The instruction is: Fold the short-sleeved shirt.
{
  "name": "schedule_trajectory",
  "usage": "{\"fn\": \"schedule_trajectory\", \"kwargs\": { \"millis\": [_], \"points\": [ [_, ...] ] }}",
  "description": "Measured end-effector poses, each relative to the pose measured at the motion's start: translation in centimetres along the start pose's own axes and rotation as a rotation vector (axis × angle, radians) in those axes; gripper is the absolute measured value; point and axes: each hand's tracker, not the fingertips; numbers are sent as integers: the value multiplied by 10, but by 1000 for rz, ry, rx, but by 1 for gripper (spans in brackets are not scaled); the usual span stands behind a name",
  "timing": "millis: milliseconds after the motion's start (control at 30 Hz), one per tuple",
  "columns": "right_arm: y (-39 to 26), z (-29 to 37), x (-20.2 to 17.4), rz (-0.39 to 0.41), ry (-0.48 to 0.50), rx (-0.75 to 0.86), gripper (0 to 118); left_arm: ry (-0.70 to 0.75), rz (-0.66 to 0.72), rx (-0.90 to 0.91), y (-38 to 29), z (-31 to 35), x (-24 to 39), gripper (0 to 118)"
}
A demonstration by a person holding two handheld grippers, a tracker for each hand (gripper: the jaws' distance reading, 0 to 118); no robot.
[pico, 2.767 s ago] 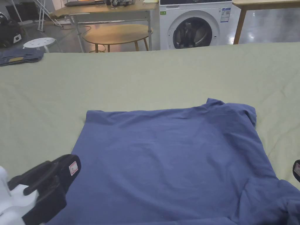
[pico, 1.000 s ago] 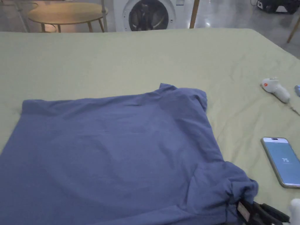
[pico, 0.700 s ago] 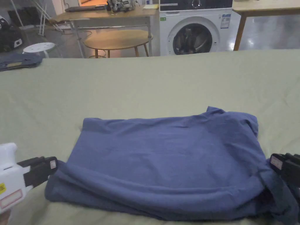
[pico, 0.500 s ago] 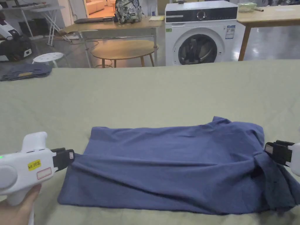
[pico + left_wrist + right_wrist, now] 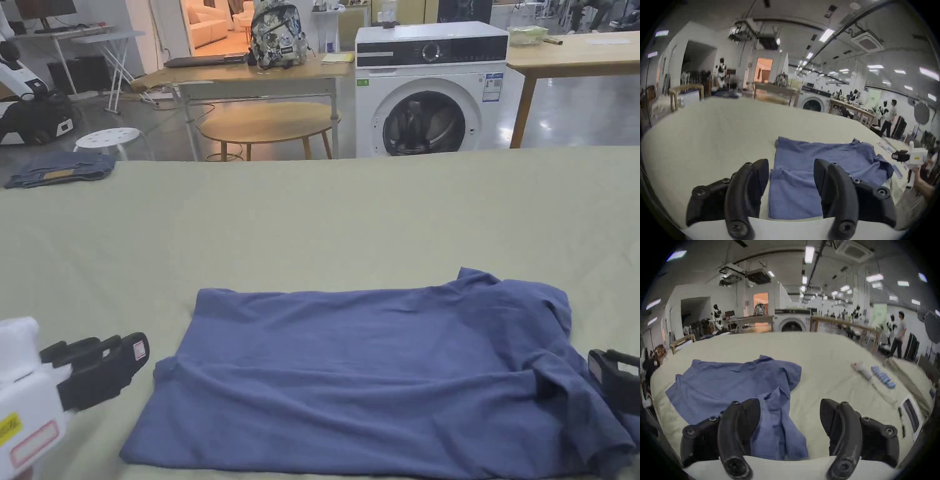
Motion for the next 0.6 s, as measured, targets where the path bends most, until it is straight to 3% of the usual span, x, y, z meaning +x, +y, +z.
{"fn": "schedule_trajectory", "kwargs": {
  "millis": [67,133,200,267,333,367,400,467,533,567,600],
  "points": [
    [-8,37,-16,62,-34,136,79,45,-106,57,-3,30,39,58],
    [-19,62,-34,75,-108,260,79,71,-182,115,-7,48,66,58],
    [-26,75,-45,73,-210,292,79,62,-118,161,-15,50,65,58],
    [-29,81,-49,26,-173,231,79,54,-61,93,-16,47,73,57],
    [-32,88,-45,-93,-58,214,78,-5,-90,122,-19,46,78,57],
    [-32,92,-45,-124,-51,215,76,-25,-85,138,-20,49,84,57],
    [-32,95,-46,-133,-64,198,69,-57,-76,165,-22,53,91,57],
    [-31,99,-48,-106,-77,213,40,-104,-46,216,-23,58,98,63],
    [-28,102,-48,-89,-49,202,35,-118,-3,193,-22,58,107,67],
    [-28,101,-50,-89,-38,187,26,-105,-14,188,-21,57,113,75],
    [-28,101,-50,-92,-22,177,15,-99,-19,185,-21,58,115,72]
  ]
}}
